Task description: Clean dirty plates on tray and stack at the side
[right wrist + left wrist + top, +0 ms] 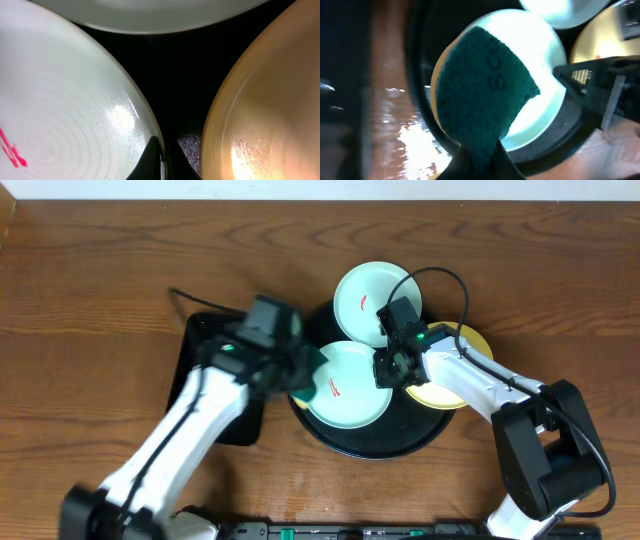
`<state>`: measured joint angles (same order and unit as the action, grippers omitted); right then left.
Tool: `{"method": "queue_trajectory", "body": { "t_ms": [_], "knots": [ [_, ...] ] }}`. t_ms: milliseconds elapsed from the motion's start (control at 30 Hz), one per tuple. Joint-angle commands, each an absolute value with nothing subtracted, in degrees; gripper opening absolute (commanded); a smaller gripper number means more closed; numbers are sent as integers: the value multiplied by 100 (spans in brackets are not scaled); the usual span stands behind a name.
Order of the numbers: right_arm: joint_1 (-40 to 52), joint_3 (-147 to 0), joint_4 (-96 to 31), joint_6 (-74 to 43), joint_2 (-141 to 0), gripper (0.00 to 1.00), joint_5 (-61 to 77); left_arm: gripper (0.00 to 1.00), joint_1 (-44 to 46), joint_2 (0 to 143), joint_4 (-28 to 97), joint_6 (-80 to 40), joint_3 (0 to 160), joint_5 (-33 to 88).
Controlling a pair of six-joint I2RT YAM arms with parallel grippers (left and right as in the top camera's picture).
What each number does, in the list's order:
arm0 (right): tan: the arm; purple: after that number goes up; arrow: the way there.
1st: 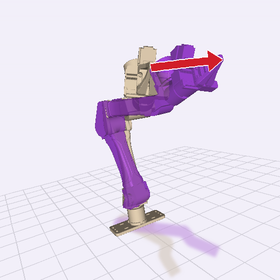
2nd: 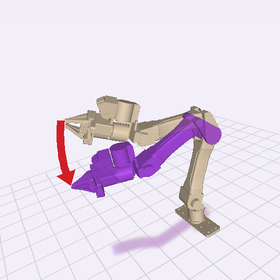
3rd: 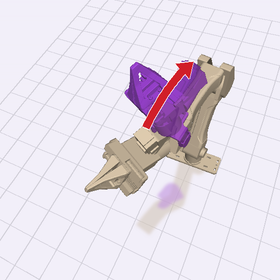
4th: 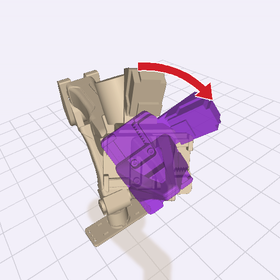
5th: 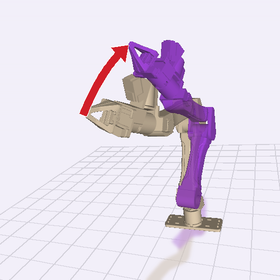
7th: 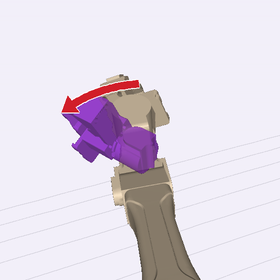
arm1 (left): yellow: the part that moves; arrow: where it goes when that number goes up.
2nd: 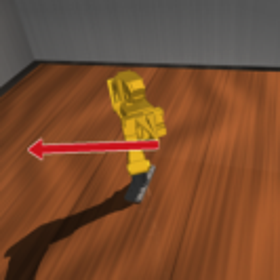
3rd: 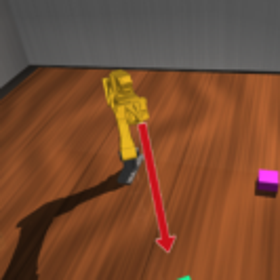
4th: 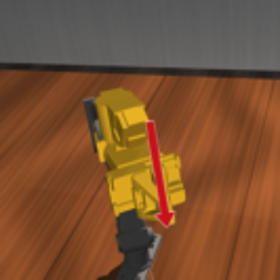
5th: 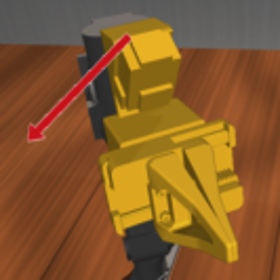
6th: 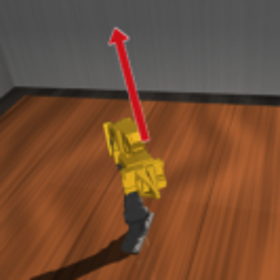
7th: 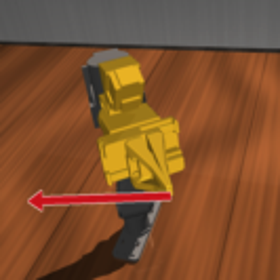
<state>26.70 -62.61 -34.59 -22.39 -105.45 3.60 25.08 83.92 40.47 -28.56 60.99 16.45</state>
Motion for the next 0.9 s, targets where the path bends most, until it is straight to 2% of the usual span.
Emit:
{"method": "queue_trajectory", "body": {
  "t_ms": [0, 233, 433, 567, 733, 867],
  "knots": [
    [2672, -6208, -3389, -2373, -10608, 1, 47, 8, 2823, 8879, 3795, -3607, 6020, 1433],
    [2672, -6208, -3411, -2373, -10608, 1, 49, 7, 3334, 9891, 2729, -3787, 6020, 1426],
    [2679, -6208, -3424, -2375, -10608, 1, 51, 7, 3450, 10803, 2206, -4281, 6020, 1758],
    [2683, -6208, -3446, -2375, -10608, 1, 51, 7, 3559, 11281, 2224, -4281, 6020, 1503],
    [2683, -6208, -3498, -2373, -10608, 1, 51, 7, 3404, 11306, 2853, -4576, 6080, 432],
    [2683, -6208, -3566, -2373, -10608, 1, 49, 7, 3304, 11203, 3723, -4574, 6388, -895]
  ]
}}
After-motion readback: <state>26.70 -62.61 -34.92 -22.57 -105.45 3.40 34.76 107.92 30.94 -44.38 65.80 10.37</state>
